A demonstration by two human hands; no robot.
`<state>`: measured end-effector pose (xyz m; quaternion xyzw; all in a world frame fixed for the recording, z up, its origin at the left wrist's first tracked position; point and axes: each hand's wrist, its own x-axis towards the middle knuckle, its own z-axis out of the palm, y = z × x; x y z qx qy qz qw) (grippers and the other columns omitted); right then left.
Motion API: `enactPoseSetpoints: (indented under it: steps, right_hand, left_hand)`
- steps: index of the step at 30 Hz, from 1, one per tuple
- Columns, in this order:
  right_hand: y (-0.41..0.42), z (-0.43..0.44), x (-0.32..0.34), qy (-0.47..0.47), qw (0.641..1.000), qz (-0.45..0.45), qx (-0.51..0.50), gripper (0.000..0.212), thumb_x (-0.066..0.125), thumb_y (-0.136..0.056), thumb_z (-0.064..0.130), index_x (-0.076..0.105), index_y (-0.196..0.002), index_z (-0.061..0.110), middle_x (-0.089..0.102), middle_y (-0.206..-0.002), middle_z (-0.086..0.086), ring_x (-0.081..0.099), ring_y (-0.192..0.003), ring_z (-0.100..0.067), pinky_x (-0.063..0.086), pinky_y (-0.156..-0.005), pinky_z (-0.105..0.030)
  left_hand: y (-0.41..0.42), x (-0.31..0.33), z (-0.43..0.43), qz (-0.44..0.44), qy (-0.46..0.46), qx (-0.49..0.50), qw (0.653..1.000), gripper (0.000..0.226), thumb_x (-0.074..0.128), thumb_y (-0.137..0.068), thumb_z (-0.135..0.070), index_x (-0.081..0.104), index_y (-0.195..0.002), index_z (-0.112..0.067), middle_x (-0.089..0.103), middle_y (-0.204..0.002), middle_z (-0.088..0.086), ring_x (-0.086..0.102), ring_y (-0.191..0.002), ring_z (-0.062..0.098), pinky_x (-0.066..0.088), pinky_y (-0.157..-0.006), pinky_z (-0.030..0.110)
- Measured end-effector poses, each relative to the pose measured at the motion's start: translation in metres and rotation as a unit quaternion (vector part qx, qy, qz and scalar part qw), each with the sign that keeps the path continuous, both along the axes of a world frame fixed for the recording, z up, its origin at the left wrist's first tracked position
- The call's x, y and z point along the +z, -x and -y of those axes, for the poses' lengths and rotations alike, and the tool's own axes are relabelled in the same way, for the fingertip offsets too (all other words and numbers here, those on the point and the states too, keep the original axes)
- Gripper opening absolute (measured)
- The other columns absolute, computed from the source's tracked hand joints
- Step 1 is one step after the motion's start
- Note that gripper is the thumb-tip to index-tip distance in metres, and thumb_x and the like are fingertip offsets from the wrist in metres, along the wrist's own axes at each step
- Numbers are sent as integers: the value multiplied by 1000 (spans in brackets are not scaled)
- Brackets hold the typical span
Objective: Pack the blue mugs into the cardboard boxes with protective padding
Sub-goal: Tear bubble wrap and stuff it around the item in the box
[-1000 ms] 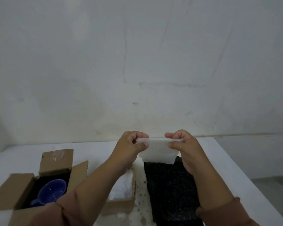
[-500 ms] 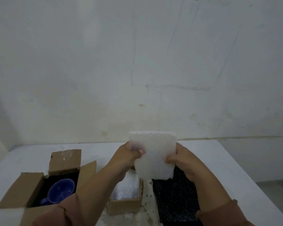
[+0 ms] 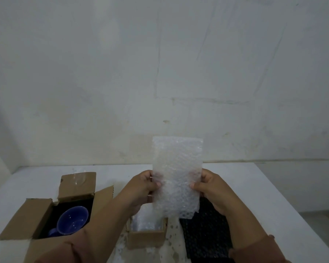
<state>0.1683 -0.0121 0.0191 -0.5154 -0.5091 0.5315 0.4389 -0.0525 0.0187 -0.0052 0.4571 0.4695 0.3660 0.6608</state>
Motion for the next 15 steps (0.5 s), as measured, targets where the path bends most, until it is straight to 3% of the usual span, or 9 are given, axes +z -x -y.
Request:
enactPoseSetpoints:
  steps: [3,6,9,12,15]
  right_hand:
    - [-1,0,-3,17,999,4,27,31,56,-86,-5,68,-102,19,76,-89,3,71,-80,-13,54,-59,-23]
    - [2,-1,-5,9,999,-14,39,35,54,-85,-11,68,-105,15,75,-95,1,70,-85,-14,55,-66,-24]
    - [6,-2,-7,-4,999,-34,14,37,56,-81,-15,74,-89,16,76,-90,1,71,-87,-15,56,-69,-22]
    - [10,-6,-8,-5,1000,-13,-24,36,59,-76,-15,76,-63,14,74,-75,5,70,-72,-11,54,-62,-20]
    - [15,-11,-11,-1,999,5,-44,35,61,-76,-13,74,-56,13,72,-74,10,68,-68,-3,52,-59,-15]
  left_hand:
    - [4,-4,-4,36,0,24,999,31,54,-89,3,72,-81,-21,68,-73,0,61,-67,18,47,-65,32]
    - [6,-4,-4,53,-5,58,997,28,54,-88,8,71,-84,-14,69,-80,6,62,-74,22,49,-72,36]
    - [9,0,-2,74,-10,57,996,26,51,-86,13,69,-84,-6,70,-87,16,67,-78,26,55,-77,38]
    - [13,8,2,104,26,89,990,36,46,-84,17,68,-71,-9,69,-79,15,67,-64,21,55,-56,28]
    - [16,11,4,133,103,110,980,17,47,-95,-8,64,-97,-7,66,-104,17,63,-83,30,51,-72,39]
